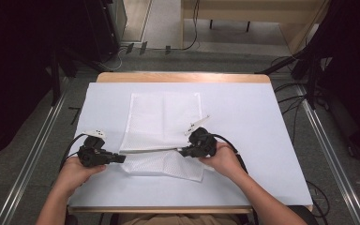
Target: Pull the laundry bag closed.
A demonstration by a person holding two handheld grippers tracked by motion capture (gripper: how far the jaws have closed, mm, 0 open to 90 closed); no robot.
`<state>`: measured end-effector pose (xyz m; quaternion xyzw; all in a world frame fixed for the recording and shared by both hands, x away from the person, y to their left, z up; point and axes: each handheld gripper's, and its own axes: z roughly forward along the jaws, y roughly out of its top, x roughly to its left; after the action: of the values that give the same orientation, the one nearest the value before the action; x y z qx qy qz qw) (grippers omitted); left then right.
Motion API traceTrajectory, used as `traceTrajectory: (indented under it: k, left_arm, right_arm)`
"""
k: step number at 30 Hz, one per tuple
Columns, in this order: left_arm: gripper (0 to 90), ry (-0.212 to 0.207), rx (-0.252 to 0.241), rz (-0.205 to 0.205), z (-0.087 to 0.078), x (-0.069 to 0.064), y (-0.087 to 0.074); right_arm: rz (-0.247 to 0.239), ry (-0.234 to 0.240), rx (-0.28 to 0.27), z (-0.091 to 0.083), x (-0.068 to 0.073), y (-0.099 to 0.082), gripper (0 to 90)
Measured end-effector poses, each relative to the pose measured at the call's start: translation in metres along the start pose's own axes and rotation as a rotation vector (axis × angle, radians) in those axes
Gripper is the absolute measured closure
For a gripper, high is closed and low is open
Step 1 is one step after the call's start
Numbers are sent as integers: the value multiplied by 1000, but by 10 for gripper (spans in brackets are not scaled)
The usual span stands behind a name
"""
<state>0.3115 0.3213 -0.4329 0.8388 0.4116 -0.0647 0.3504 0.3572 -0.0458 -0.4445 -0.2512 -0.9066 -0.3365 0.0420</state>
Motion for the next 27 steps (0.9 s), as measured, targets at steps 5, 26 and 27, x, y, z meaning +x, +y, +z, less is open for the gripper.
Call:
traceTrajectory:
  k: [5, 26, 27]
  left_arm:
    - [888, -3, 3, 1, 0, 1, -1]
    - [889, -12, 11, -12, 1, 2, -2]
    - [889, -9, 15, -10, 1, 1, -1]
  right_arm:
    - [15, 11, 3, -5, -4, -5, 890]
    - [22, 50, 17, -24, -12, -22, 891]
    - [25, 57, 18, -25, -13, -23, 891]
